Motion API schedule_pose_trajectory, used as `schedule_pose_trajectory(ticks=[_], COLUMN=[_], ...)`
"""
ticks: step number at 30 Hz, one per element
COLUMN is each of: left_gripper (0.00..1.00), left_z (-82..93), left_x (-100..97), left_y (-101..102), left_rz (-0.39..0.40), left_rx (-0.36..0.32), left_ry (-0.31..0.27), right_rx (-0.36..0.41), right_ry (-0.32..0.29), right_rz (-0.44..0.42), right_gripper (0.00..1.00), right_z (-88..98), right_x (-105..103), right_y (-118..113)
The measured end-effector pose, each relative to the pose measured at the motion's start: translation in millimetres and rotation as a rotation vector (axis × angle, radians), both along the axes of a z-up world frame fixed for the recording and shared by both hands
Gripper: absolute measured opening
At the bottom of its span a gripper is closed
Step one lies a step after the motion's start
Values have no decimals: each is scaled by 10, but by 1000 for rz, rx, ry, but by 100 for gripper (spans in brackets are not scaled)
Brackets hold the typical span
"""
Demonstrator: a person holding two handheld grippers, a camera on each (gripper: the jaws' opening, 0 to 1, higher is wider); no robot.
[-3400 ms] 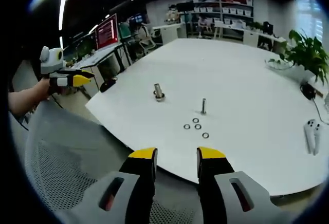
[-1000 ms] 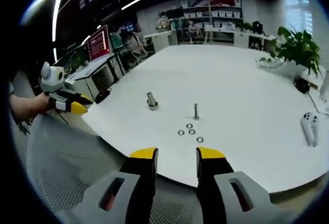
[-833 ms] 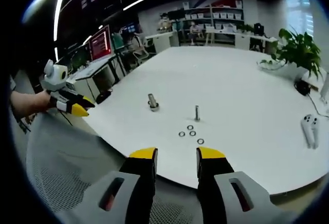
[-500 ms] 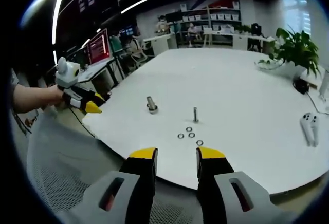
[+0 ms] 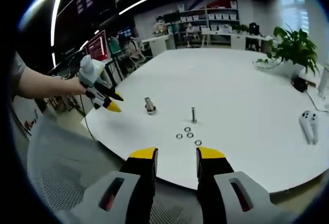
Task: Place the washer onto the threaded stud by aligning its center hole with the stud, sliding it down to the base, and recovering from edge contact or off-axis alignment until the washer reaches the visible bottom stop.
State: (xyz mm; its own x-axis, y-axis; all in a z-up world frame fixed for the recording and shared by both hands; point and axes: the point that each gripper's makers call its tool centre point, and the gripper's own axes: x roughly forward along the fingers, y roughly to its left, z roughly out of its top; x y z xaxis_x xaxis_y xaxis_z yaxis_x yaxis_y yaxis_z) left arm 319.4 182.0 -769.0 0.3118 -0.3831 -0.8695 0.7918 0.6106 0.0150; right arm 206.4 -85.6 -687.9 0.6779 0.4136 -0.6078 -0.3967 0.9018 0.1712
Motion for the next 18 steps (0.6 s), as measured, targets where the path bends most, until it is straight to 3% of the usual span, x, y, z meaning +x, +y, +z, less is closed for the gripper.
schedule_pose_trajectory(ticks=[5, 18], left_gripper=[35, 34], left_z=[-75, -314], left_x=[232, 732], left_y=[-60, -77], left_rz=[-58, -101], left_rx=[46, 107], left_ry=[11, 35], right_rx=[-1, 8], right_ry=[3, -2], right_rz=[4, -12], right_gripper=[32, 32], right_z=[-8, 1], right_x=[-8, 1], right_y=[5, -11])
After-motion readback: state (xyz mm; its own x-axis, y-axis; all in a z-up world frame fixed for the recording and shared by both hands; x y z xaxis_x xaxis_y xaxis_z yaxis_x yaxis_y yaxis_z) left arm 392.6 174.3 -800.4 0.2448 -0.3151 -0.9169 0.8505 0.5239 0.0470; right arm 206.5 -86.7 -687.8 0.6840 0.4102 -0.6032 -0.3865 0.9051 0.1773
